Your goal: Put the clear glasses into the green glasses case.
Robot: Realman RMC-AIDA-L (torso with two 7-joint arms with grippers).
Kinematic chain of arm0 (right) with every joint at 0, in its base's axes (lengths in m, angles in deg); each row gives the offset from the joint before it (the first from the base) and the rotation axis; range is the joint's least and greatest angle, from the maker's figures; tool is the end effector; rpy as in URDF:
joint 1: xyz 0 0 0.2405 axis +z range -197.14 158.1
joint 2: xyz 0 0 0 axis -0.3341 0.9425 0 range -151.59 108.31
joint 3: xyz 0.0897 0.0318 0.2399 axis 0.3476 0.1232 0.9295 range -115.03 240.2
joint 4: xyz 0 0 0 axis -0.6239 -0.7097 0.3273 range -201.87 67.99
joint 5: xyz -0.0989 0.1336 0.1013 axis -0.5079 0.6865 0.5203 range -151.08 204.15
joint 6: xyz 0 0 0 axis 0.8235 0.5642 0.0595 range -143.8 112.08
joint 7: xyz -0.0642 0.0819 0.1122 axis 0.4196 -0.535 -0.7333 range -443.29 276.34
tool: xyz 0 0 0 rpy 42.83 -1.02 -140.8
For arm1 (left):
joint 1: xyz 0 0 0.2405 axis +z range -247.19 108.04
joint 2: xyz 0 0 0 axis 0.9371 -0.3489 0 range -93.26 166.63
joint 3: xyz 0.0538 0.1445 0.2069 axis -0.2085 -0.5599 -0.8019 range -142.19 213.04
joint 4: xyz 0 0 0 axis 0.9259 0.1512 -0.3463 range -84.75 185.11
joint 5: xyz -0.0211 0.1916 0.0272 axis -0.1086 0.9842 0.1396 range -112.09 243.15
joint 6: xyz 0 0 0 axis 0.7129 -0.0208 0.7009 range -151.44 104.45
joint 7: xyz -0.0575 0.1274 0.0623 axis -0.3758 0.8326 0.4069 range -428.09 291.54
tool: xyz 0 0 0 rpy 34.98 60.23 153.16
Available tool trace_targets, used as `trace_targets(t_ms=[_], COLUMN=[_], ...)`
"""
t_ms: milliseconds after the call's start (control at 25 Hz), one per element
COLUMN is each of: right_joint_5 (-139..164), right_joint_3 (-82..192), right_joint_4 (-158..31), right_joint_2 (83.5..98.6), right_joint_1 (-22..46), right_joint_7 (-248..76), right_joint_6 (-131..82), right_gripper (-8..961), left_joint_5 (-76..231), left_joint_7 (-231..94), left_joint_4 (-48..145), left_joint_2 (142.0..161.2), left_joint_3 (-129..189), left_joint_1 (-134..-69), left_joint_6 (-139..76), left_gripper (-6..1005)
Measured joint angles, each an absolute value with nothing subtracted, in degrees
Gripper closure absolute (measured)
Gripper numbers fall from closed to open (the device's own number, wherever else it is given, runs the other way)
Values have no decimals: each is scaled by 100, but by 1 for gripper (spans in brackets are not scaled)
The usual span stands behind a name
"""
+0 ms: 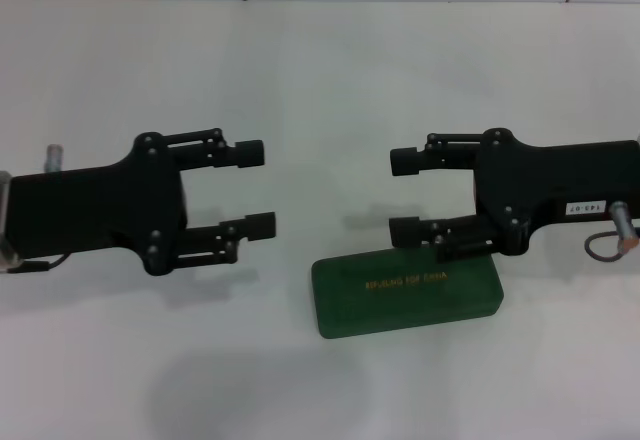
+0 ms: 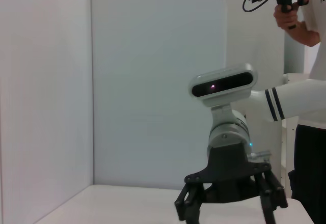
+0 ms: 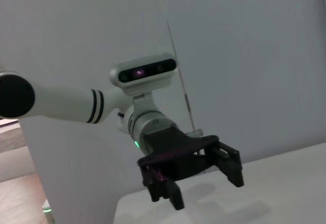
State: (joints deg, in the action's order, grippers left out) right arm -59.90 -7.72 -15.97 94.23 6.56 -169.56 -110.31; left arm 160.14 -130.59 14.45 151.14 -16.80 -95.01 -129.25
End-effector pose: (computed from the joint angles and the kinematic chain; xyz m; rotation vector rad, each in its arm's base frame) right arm 0.1752 0.2980 -0.0032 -2.9682 0.3183 0.9757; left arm -0.2292 0.2784 0.0183 -2.8128 -0.0967 -1.0670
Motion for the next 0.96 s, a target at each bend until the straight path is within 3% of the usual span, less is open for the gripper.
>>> trace_targets(t_ms=[240,600,960], right_joint_5=[-5954,-5776,-5659], right_joint_3=[-835,-1260,-1283], right_joint_4=[-1293,296,434], right_joint_2=[9427,9429,9405], right_joint_1=[472,-512,-781], right_joint_7=[-17017,-17358,-17310], right_joint_6=[-11240,-11323,-11342], right_gripper=[165,153,153], left_joint_5=[15963,15894,15914], left_joint_7=[-13240,-13593,-13595], left_joint_4=[1469,1442,1437], left_joint_2=[14982,15003,15007], left_joint_3=[-1623,-1575,-1603], left_joint_1=[-9445,-9365,-9279], left_joint_6=[-13102,-13644,-13818], left_gripper=[323,323,323])
